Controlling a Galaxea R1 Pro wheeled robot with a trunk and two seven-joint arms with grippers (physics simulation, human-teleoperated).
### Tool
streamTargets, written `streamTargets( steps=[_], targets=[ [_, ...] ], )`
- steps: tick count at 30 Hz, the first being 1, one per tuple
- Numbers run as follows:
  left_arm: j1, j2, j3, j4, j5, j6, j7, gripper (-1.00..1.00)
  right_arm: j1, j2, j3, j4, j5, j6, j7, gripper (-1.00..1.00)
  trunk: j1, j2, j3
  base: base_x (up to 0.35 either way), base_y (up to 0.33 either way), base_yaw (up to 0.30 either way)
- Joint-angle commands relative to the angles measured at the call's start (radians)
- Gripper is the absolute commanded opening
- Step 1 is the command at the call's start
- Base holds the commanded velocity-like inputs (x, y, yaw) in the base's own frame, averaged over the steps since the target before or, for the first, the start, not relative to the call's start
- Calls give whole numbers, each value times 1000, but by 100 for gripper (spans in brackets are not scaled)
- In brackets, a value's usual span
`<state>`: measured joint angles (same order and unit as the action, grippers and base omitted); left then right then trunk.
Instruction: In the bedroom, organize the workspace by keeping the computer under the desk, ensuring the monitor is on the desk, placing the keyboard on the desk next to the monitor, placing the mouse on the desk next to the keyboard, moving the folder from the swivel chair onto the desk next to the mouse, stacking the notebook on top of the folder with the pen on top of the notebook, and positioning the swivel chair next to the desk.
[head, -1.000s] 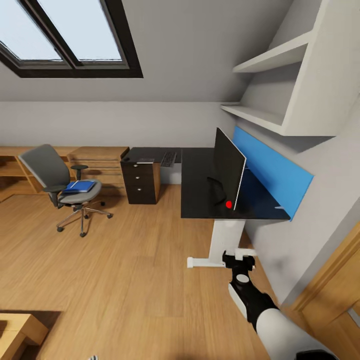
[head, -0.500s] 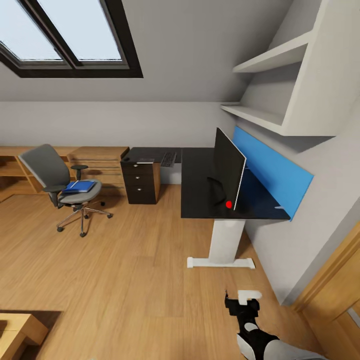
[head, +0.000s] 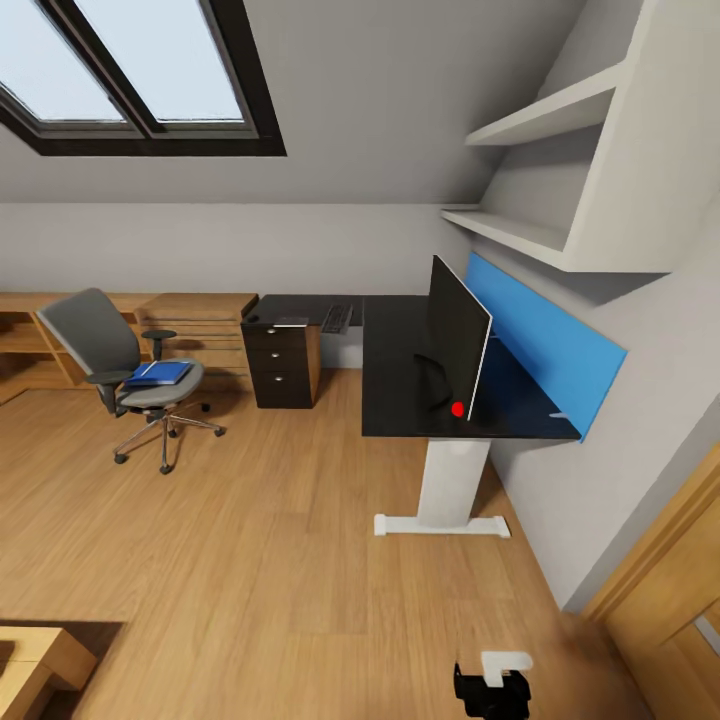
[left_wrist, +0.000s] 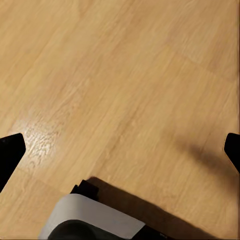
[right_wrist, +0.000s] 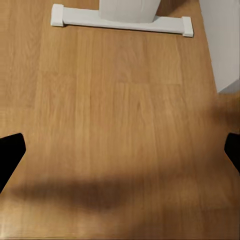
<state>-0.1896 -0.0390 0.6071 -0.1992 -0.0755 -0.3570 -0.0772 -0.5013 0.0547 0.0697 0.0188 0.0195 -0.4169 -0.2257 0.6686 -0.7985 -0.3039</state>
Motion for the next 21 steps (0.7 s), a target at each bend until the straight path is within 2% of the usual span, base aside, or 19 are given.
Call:
streamTargets(
  steps=[1, 3, 8, 17, 21],
  targets=[
    [-1, -3, 9, 1, -8, -8, -4, 100, 5, 1, 7, 2, 2, -8, -13, 100, 0, -1, -1, 0, 0, 0],
    [-1, -4, 9, 6, -8, -19, -5, 100, 16, 1, 8, 2, 2, -13, -25, 100, 0, -1, -1, 0, 0, 0],
    [-1, -4, 9, 15, -7, -46, -8, 100, 45, 1, 8, 1, 2, -18, -50, 100, -19, 34, 14, 0, 0, 0],
    [-1, -3, 9, 18, -7, -49, -9, 100, 96, -2, 7, 1, 0, -19, -57, 100, -54, 97, 43, 0, 0, 0],
    [-1, -1, 9, 19, -7, -49, -8, 100, 101, -2, 7, 1, 0, -19, -57, 100, -69, 125, 55, 0, 0, 0]
  ],
)
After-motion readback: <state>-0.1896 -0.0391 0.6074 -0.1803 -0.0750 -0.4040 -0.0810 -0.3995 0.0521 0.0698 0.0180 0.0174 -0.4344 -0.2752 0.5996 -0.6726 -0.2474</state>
